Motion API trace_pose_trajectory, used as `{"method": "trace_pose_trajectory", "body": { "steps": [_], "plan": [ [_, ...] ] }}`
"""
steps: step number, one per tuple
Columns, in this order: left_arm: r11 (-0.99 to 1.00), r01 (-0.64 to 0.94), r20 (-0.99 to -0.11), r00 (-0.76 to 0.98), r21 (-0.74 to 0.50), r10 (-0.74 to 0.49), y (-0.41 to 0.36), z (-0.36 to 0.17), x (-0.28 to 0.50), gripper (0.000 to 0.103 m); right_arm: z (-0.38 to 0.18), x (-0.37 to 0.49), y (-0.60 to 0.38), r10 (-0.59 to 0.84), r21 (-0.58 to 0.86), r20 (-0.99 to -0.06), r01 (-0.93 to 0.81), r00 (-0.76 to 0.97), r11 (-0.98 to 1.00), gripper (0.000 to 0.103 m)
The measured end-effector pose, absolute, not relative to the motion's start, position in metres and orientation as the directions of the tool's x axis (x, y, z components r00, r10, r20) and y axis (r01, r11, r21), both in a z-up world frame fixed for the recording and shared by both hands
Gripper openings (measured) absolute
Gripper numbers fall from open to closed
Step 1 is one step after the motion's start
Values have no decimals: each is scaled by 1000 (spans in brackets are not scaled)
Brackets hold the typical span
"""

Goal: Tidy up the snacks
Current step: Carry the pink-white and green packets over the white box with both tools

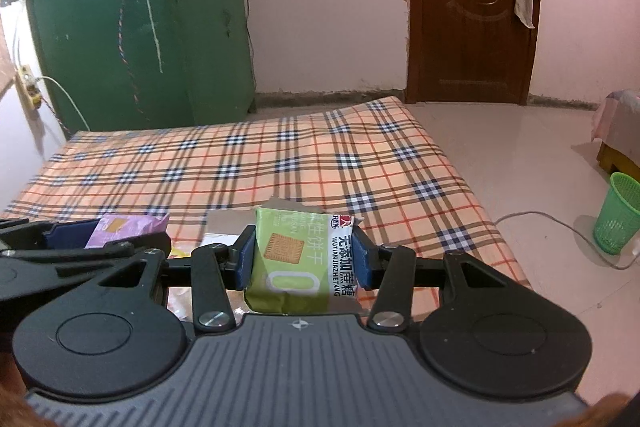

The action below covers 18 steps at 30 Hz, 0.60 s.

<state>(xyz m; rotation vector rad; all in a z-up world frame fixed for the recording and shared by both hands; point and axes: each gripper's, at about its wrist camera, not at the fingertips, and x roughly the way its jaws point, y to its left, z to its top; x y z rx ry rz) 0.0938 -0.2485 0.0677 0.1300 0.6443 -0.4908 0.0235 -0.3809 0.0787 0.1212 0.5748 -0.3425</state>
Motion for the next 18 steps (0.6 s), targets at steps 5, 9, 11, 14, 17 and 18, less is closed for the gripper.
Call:
{"method": "trace_pose_trajectory", "body": {
  "steps": [5, 9, 11, 14, 17, 18],
  "plan": [
    [876, 481, -623, 676, -30, -392, -257, 57, 107, 51, 68, 46, -394, -287, 12, -567, 356, 772, 934, 59],
    [877, 480, -634, 668, -32, -389, -261, 49, 116, 51, 61, 61, -398, -291, 1, -579, 357, 762, 934, 59],
    [874, 485, -644, 658, -36, -391, -264, 44, 119, 51, 57, 65, -397, -292, -4, -585, 357, 757, 934, 59],
    [867, 498, -650, 647, -36, -398, -268, 39, 120, 51, 51, 74, -397, -298, -15, -591, 359, 750, 933, 59],
    [850, 522, -656, 620, -65, -431, -275, 35, 123, 51, 48, 81, -399, -288, -10, -599, 353, 747, 936, 59],
    [844, 531, -655, 612, -76, -444, -277, 34, 123, 51, 47, 83, -398, -287, -14, -601, 349, 746, 937, 59]
  ]
}}
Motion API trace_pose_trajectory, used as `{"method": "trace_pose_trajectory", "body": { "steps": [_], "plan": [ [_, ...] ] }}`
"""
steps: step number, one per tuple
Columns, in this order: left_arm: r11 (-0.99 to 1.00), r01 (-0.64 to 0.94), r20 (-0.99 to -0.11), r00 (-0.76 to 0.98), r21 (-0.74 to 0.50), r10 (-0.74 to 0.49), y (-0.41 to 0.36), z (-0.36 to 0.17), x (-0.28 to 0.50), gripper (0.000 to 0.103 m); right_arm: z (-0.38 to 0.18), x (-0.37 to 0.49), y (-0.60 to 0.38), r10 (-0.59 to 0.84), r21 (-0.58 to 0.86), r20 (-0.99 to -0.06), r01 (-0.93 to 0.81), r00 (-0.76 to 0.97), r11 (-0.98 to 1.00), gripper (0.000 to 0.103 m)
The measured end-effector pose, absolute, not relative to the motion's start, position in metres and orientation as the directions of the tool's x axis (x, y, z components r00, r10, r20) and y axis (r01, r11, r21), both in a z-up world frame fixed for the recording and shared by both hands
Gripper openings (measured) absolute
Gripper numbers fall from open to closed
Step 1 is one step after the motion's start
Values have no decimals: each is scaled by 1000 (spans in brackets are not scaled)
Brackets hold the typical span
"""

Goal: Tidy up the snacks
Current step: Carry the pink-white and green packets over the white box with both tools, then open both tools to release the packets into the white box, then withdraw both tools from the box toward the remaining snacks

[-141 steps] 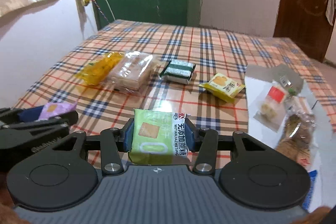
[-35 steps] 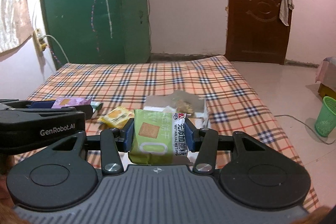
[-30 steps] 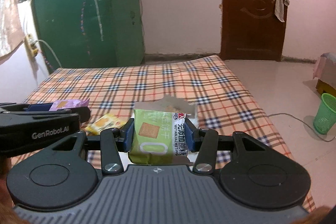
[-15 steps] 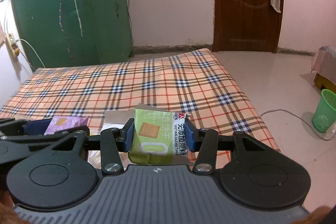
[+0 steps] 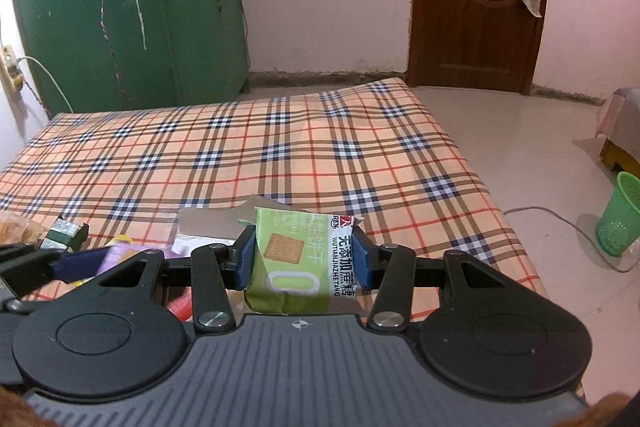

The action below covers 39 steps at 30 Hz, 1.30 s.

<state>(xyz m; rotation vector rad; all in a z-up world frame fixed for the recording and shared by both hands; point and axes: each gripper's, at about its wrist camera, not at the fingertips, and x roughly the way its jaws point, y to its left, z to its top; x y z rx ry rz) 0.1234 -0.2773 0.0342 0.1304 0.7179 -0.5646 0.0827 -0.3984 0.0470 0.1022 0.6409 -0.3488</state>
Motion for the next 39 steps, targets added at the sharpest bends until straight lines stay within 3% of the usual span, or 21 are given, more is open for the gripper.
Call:
{"method": "trace_pose_trajectory", "body": {
  "steps": [5, 7, 17, 39],
  "plan": [
    [799, 590, -649, 564, -117, -512, -288, 32, 124, 57, 46, 89, -397, -282, -25, -612, 338, 739, 941, 63],
    [793, 596, -638, 563, -127, -526, -287, 35, 122, 70, 46, 87, -397, -284, -25, -607, 340, 742, 940, 71],
    [851, 519, -620, 645, -73, -447, -246, 51, 110, 80, 65, 63, -373, -286, -23, -559, 330, 778, 944, 92],
    [962, 270, -593, 769, -35, -237, -93, 65, 100, 84, 59, 73, -251, -156, -4, -570, 187, 807, 982, 96]
  ]
}}
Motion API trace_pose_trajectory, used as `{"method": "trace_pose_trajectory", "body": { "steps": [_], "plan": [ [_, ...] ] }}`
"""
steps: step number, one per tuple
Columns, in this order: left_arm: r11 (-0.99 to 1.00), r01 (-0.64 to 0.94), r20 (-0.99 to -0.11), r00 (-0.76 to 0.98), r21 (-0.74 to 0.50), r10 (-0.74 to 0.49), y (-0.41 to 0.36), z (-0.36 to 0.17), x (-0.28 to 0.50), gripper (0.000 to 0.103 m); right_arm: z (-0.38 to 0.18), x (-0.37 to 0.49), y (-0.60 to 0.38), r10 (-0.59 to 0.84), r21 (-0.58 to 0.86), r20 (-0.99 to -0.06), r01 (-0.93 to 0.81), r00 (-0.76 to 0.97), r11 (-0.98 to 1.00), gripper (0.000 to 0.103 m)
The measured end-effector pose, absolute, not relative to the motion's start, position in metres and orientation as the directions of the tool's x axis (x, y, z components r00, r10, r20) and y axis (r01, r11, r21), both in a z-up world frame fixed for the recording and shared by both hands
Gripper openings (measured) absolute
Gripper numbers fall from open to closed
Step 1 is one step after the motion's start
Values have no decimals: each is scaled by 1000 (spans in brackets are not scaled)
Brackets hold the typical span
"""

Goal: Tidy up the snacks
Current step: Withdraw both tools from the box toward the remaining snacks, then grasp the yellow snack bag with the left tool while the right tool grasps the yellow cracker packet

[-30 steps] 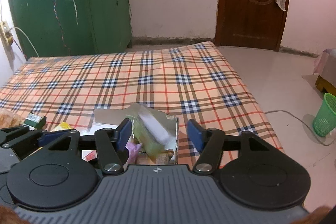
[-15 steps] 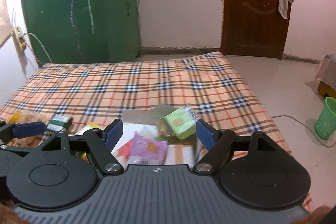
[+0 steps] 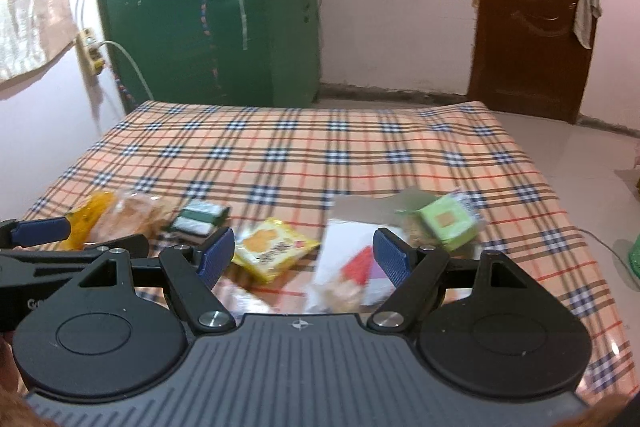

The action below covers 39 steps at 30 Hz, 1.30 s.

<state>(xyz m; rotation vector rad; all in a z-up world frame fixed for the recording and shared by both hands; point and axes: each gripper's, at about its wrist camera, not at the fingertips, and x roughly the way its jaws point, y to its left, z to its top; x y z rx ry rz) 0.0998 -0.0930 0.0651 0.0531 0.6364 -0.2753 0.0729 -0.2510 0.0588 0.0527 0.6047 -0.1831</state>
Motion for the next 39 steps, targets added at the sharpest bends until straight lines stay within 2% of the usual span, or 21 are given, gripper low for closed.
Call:
{"method": "trace_pose_trajectory", "body": {
  "steps": [10, 21, 26, 29, 33, 38, 39],
  "plan": [
    [979, 200, -596, 781, -43, -186, -54, 57, 110, 84, 44, 93, -210, -116, -10, -597, 138, 793, 990, 97],
    [997, 79, -612, 789, 17, -52, -9, 35, 157, 88, 19, 117, -204, -128, 4, -634, 168, 763, 986, 100],
    [994, 112, -624, 777, 11, -80, -3, 25, 181, 94, 8, 128, -212, -135, 17, -650, 193, 748, 981, 101],
    [990, 112, -618, 786, 86, -35, -6, 15, 194, 94, 3, 134, -218, -137, 22, -657, 200, 741, 979, 103],
    [992, 91, -637, 771, 84, -17, 3, 5, 213, 94, -3, 139, -226, -147, 22, -661, 214, 736, 977, 103],
    [986, 127, -671, 742, 109, -21, 1, -10, 233, 87, -11, 150, -234, -151, 36, -678, 238, 719, 971, 103],
    [985, 124, -679, 734, 116, -13, 0, -14, 237, 79, -13, 153, -235, -149, 41, -682, 241, 716, 970, 103]
  ]
}}
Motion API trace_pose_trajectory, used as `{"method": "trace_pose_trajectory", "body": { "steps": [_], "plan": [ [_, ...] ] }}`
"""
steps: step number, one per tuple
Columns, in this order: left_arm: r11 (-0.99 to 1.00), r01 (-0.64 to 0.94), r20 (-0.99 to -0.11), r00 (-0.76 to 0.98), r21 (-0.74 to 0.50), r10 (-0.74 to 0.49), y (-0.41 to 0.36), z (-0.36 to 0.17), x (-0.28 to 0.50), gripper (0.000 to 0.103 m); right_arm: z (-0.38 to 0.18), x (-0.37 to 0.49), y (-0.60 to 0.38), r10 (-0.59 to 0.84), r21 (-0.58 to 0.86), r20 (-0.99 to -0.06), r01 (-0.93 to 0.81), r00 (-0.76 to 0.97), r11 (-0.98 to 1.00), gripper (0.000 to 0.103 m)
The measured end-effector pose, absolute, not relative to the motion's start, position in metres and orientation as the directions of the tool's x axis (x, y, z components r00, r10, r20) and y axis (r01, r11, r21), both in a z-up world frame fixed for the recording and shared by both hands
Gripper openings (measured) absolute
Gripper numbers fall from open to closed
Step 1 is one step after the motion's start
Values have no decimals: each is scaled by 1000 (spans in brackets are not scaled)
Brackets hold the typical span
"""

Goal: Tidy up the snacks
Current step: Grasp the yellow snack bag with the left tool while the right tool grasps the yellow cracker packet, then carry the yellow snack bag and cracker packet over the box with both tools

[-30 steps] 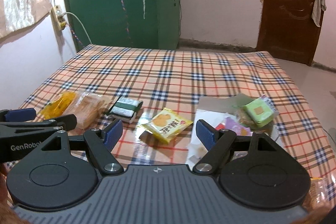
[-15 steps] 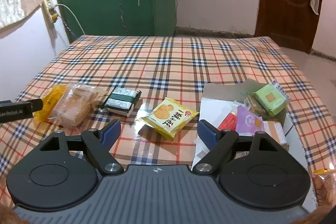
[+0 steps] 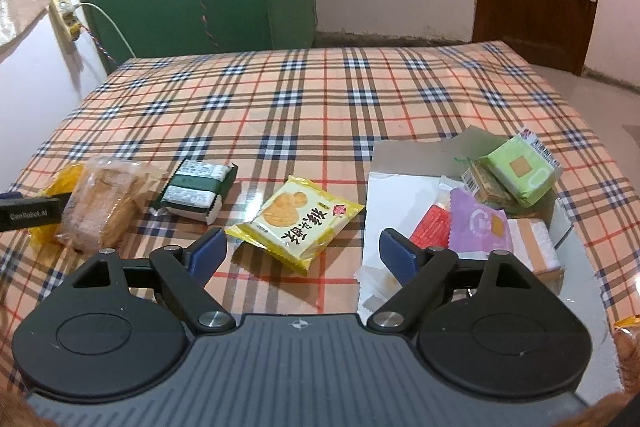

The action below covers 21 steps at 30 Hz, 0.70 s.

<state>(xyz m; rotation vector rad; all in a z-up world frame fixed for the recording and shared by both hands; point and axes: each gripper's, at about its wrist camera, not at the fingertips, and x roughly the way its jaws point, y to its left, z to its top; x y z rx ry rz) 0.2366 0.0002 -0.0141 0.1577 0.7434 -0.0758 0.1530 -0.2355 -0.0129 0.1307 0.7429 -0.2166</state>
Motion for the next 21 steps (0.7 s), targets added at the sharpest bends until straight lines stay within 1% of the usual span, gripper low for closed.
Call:
{"method": "trace_pose_trajectory", "body": {
  "steps": [1, 3, 4, 6, 8, 10, 16, 17, 18, 20, 21],
  "plan": [
    [986, 123, -688, 726, 114, -11, 1, -18, 241, 68, -15, 155, -237, -148, 44, -686, 243, 712, 969, 103],
    [990, 114, -699, 715, 81, -25, 4, -23, 244, 53, -19, 162, -238, -147, 44, -697, 247, 702, 968, 103],
    [991, 111, -696, 718, 69, -32, 5, -23, 244, 48, -22, 165, -239, -143, 46, -704, 245, 696, 968, 103],
    [991, 116, -690, 723, 73, -33, 4, -24, 243, 46, -28, 173, -240, -133, 55, -717, 246, 684, 968, 103],
    [990, 118, -684, 729, 72, -37, 4, -25, 238, 42, -32, 180, -240, -133, 59, -727, 255, 674, 965, 103],
    [991, 111, -682, 731, 72, -33, 4, -25, 234, 40, -36, 187, -241, -131, 75, -738, 273, 662, 959, 103],
    [994, 94, -667, 744, 61, -30, 9, -25, 219, 38, -50, 212, -242, -133, 112, -756, 327, 641, 938, 101],
    [994, 91, -666, 745, 55, -31, 10, -25, 216, 38, -53, 216, -243, -132, 118, -759, 334, 638, 935, 100],
    [995, 88, -666, 745, 50, -32, 11, -24, 214, 38, -55, 220, -243, -129, 122, -761, 337, 635, 934, 96],
    [995, 88, -665, 746, 46, -35, 12, -24, 210, 38, -56, 224, -237, -151, 82, -754, 319, 639, 944, 81],
    [995, 88, -666, 745, 45, -36, 12, -24, 207, 38, -56, 226, -236, -154, 70, -752, 310, 641, 948, 77]
  ]
}}
